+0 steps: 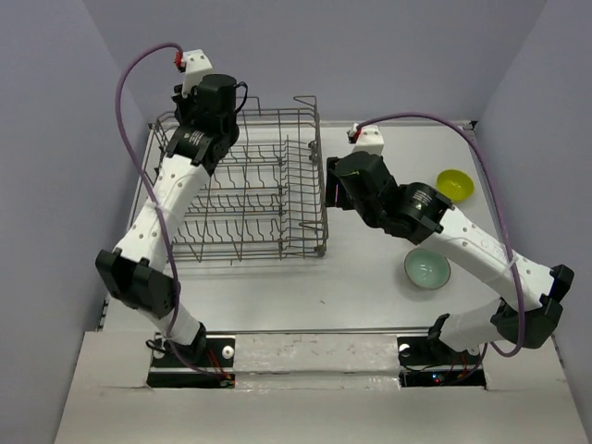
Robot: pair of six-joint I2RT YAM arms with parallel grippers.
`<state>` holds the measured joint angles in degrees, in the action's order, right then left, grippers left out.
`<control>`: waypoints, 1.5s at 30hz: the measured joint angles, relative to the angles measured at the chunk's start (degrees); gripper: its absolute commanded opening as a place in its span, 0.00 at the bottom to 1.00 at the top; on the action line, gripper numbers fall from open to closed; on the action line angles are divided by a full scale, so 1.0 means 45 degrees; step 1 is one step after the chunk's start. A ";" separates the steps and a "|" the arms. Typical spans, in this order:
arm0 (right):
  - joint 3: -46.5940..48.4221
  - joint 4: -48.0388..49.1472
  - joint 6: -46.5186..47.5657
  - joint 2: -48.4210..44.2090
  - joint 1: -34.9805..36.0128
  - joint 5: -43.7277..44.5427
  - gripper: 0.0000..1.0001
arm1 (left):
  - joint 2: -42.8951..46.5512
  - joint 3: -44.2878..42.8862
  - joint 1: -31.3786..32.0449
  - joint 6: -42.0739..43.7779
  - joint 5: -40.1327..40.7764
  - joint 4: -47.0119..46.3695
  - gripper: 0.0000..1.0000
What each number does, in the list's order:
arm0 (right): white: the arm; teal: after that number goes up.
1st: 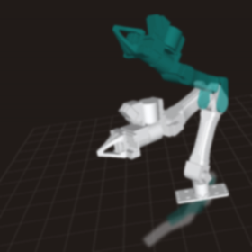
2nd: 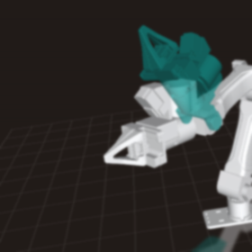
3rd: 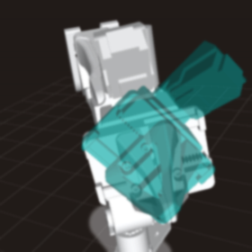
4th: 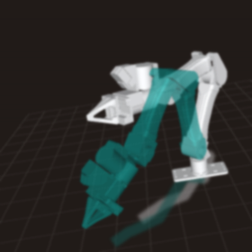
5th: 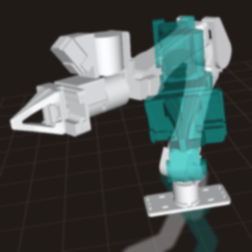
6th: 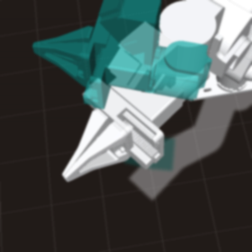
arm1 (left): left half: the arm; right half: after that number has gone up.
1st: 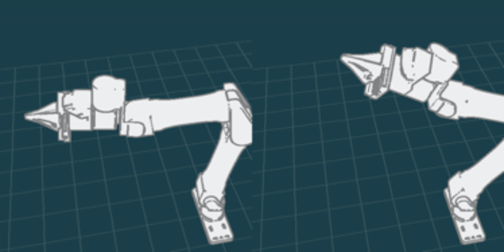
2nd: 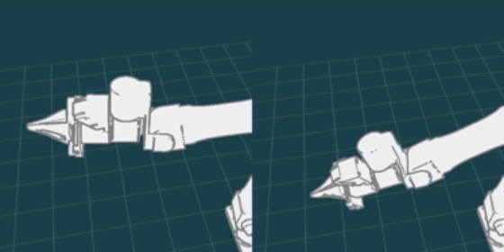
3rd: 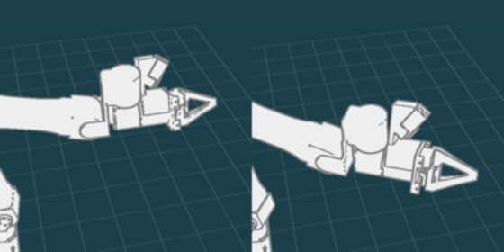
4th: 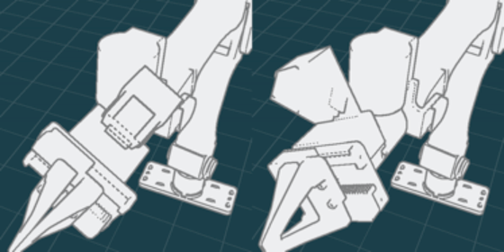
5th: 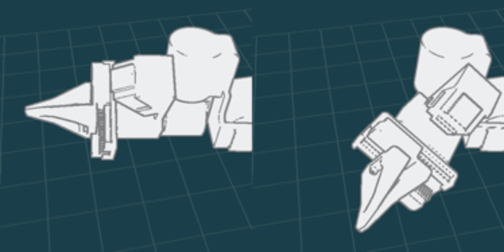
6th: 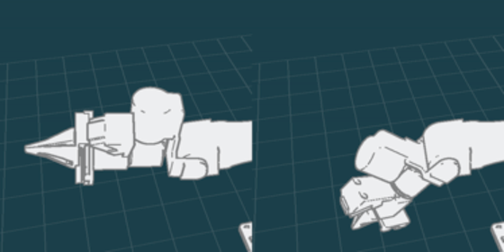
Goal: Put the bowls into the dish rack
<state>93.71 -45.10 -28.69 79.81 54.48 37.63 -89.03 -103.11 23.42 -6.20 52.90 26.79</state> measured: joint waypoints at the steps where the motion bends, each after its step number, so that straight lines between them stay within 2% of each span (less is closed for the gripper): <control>1: -0.0379 -0.0151 -0.0068 -0.0068 0.0000 -0.0010 0.66 | -0.0500 -0.0126 -0.0151 0.0515 0.0685 -0.0345 0.00; 6: -0.1481 -0.0627 -0.0350 -0.0588 0.0000 -0.0019 0.66 | -0.2793 -0.0262 -0.0287 0.3279 0.2851 -0.2560 0.00; 10: -0.1647 -0.0835 -0.0447 -0.1234 0.0000 0.0034 0.66 | -0.4556 -0.0243 -0.0282 0.6615 0.4362 -0.5323 0.00; 14: -0.1710 -0.0879 -0.0510 -0.1758 0.0000 0.0039 0.66 | -0.5158 0.0423 -0.0277 1.0244 0.5285 -0.8990 0.00; 18: -0.1977 -0.0923 -0.0539 -0.2050 0.0000 0.0034 0.66 | -0.5178 0.0967 -0.0277 1.2415 0.6028 -1.1351 0.00; 25: -0.2113 -0.0933 -0.0534 -0.2093 0.0000 0.0034 0.66 | -0.5255 0.1860 -0.0267 1.3605 0.6484 -1.2784 0.00; 39: -0.2531 -0.0928 -0.0534 -0.2317 0.0000 0.0024 0.66 | -0.6863 0.2511 0.0204 1.3935 0.6547 -1.3066 0.00; 45: -0.2623 -0.0923 -0.0539 -0.2390 0.0000 0.0024 0.66 | -0.6965 0.2579 0.0204 1.4027 0.6518 -1.3134 0.00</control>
<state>81.91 -49.25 -31.11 69.06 54.48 37.74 -120.38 -91.50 24.34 56.93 82.24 -32.32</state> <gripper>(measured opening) 0.659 0.172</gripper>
